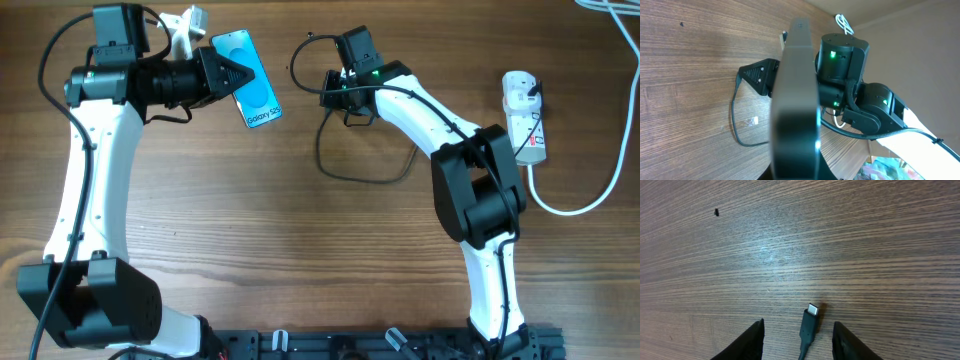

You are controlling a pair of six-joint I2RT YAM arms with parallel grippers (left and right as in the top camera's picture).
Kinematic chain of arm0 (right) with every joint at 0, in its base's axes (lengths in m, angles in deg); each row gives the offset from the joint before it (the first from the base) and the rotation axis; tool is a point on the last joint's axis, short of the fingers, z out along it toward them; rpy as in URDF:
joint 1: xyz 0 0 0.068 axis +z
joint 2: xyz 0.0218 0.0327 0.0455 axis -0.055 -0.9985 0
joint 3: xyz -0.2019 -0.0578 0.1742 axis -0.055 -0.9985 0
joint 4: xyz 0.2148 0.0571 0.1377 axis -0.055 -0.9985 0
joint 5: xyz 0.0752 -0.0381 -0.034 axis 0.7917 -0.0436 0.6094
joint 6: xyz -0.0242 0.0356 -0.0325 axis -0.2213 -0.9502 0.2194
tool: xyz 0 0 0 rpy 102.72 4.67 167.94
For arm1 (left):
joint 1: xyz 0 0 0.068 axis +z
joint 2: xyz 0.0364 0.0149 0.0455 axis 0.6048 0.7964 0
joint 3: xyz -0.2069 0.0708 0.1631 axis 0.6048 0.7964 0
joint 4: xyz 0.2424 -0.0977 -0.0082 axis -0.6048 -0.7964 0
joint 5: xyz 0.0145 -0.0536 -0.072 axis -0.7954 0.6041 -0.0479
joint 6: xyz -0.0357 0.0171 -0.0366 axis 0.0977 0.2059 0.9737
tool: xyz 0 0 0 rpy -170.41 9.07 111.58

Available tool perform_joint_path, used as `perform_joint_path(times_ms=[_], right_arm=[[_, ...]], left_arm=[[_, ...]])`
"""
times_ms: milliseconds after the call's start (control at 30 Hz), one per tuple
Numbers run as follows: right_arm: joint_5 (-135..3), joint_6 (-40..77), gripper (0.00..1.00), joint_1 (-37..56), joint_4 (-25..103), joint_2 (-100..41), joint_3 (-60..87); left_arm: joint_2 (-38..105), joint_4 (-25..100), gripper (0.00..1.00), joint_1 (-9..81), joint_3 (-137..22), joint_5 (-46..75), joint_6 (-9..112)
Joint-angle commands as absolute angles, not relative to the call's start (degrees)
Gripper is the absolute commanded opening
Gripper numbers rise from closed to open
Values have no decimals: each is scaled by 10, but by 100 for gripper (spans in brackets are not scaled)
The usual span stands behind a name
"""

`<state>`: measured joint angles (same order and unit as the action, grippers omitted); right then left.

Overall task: Plug charger to phone and switch on socket
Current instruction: 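Lower right gripper over the USB-C plug and align with it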

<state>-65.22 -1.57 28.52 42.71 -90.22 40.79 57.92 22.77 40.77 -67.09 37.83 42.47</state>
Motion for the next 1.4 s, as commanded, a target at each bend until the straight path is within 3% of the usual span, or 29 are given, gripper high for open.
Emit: perform_joint_path(times_ms=[0,367,500,667,833,867,900,1367], right_arm=[[-665,-27,45,287,432,-924,404],[-668,-38,44,296,442,-949,403],[-670,-38,40,300,441,-949,403],[-744,-39,37,329,436,-949,403],[-778,-73,24,343,425,-949,403],[-778,-73,18,343,423,-949,403],[-778,-73,6,343,420,-949,403],[-782,-6,4,342,252,-867,403]], left_arm=[[582,230,4,410,-674,396,425],[582,230,4,410,-674,396,425],[582,230,4,410,-674,396,425],[582,230,4,410,-674,396,425],[582,230,4,410,-674,396,425],[582,229,4,410,-674,396,425],[582,229,4,410,-674,396,425],[582,211,4,410,-674,396,426]])
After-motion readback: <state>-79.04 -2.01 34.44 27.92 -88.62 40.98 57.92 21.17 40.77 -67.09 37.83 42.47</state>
